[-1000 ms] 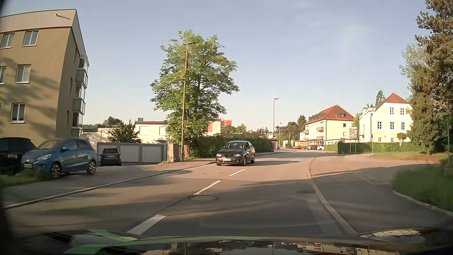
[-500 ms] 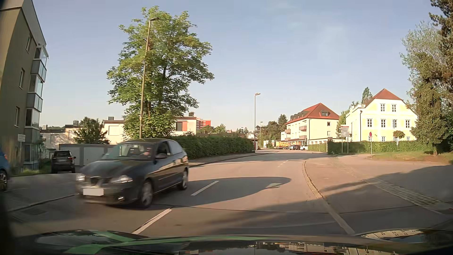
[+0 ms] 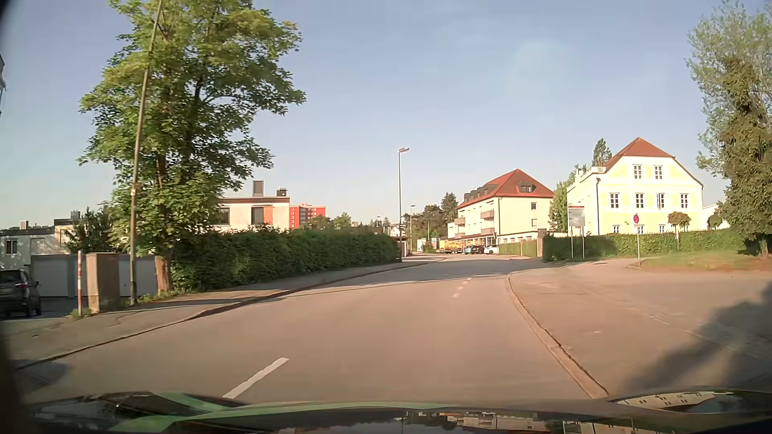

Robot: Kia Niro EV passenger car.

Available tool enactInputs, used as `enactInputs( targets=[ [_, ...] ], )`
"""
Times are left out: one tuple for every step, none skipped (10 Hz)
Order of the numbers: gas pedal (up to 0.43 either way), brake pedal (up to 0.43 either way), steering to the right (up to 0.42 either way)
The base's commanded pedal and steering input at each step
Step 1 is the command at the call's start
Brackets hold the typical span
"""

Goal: Follow the waypoints while adhering to traffic rules and regulations

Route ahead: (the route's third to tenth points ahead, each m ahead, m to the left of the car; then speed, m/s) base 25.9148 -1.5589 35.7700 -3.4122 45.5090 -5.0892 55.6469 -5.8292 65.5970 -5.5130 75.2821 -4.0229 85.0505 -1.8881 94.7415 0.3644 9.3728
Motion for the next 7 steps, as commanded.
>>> enactInputs(
  targets=[
    [0.138,0.000,0.038],
    [0.138,0.000,0.038],
    [0.138,0.000,0.041],
    [0.138,0.000,0.042],
    [0.138,0.000,0.043],
    [0.138,0.000,0.046],
    [0.138,0.000,0.047]
  ],
)
